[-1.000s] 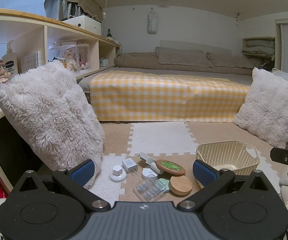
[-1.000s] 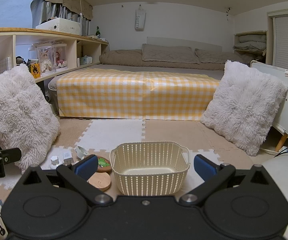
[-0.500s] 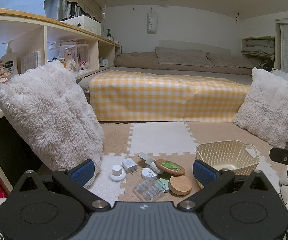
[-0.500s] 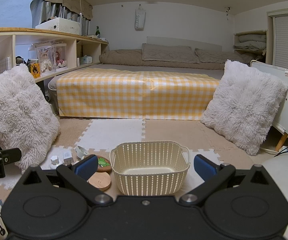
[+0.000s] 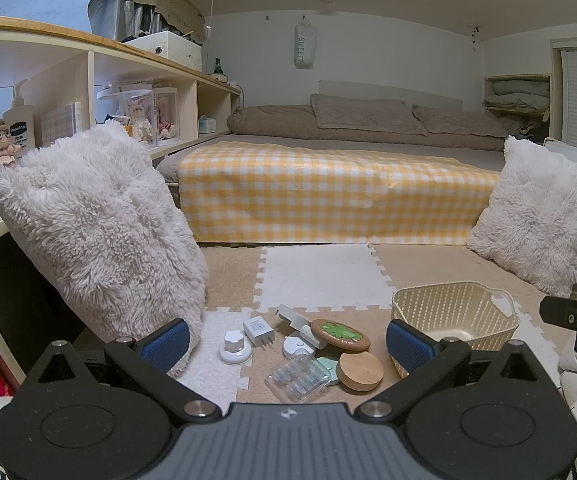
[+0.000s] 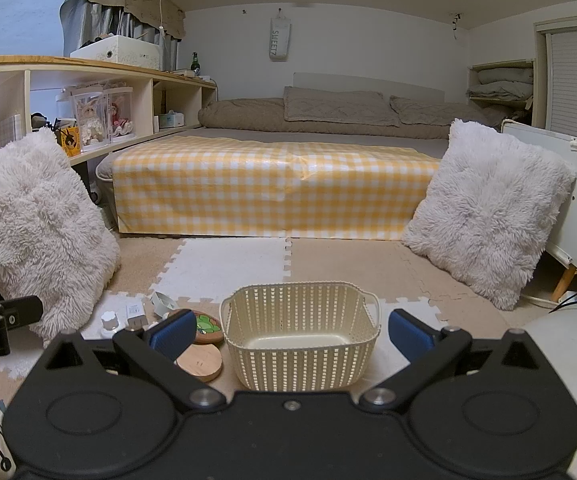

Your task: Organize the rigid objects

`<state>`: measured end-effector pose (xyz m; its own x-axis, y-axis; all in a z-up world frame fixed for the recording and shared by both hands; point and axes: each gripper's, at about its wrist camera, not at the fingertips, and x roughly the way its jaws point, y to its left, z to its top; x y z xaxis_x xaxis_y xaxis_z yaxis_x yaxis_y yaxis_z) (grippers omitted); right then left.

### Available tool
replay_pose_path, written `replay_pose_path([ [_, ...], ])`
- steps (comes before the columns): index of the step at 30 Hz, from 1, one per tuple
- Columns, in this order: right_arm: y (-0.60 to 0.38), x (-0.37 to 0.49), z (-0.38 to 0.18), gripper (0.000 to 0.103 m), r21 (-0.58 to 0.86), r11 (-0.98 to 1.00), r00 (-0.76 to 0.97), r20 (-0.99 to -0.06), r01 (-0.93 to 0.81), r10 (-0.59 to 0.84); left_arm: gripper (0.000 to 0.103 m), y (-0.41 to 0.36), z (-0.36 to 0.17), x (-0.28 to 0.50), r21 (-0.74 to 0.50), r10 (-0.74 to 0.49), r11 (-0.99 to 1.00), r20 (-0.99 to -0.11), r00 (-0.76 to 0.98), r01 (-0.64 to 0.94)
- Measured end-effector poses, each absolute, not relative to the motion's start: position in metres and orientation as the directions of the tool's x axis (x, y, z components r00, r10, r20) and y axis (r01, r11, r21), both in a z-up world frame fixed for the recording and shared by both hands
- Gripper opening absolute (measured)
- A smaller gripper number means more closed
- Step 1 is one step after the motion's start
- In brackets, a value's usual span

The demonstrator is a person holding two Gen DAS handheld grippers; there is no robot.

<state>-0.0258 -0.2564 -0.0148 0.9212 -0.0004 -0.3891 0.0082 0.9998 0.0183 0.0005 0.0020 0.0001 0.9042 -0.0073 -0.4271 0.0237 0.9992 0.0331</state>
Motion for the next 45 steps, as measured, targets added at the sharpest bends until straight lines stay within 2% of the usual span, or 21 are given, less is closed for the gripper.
replay_pose_path([
  [16, -0.261, -0.025, -0.005, 0.103, 0.051, 0.998, 0.929, -0.369, 0.032, -0.011, 0.103, -0.005, 0.006, -0.005, -0.020, -0.029, 1.000, -0.403, 0.915, 0.022],
  [19, -0.269, -0.012, 0.001, 0.103, 0.083, 0.995, 0.920, -0.393, 0.051, -0.014, 0.103, -0.002, 0.009, -0.002, -0.037, -0.043, 0.999, -0.407, 0.912, 0.030],
  [25, -0.284, 0.016, 0.016, 0.103, 0.067, 0.996, 0.936, -0.350, 0.066, -0.038, 0.103, -0.002, 0.009, 0.000, -0.032, -0.065, 0.998, -0.433, 0.899, 0.056],
  [30, -0.302, 0.047, 0.020, 0.103, 0.072, 0.994, 0.935, -0.352, 0.079, -0.049, 0.103, -0.002, 0.008, 0.004, -0.051, -0.094, 0.996, -0.463, 0.881, 0.079],
  [35, -0.325, 0.089, 0.012, 0.103, 0.092, 0.993, 0.908, -0.417, 0.076, -0.030, 0.103, -0.002, 0.009, 0.019, -0.085, -0.154, 0.988, -0.497, 0.854, 0.129],
  [40, -0.344, 0.125, -0.012, 0.103, 0.106, 0.987, 0.883, -0.466, 0.125, -0.061, 0.103, -0.004, 0.013, 0.038, -0.050, -0.122, 0.992, -0.497, 0.859, 0.112],
  [45, -0.360, 0.159, -0.040, 0.103, 0.126, 0.982, 0.812, -0.582, 0.139, -0.040, 0.103, -0.002, 0.021, 0.068, -0.062, -0.144, 0.989, -0.488, 0.861, 0.131],
])
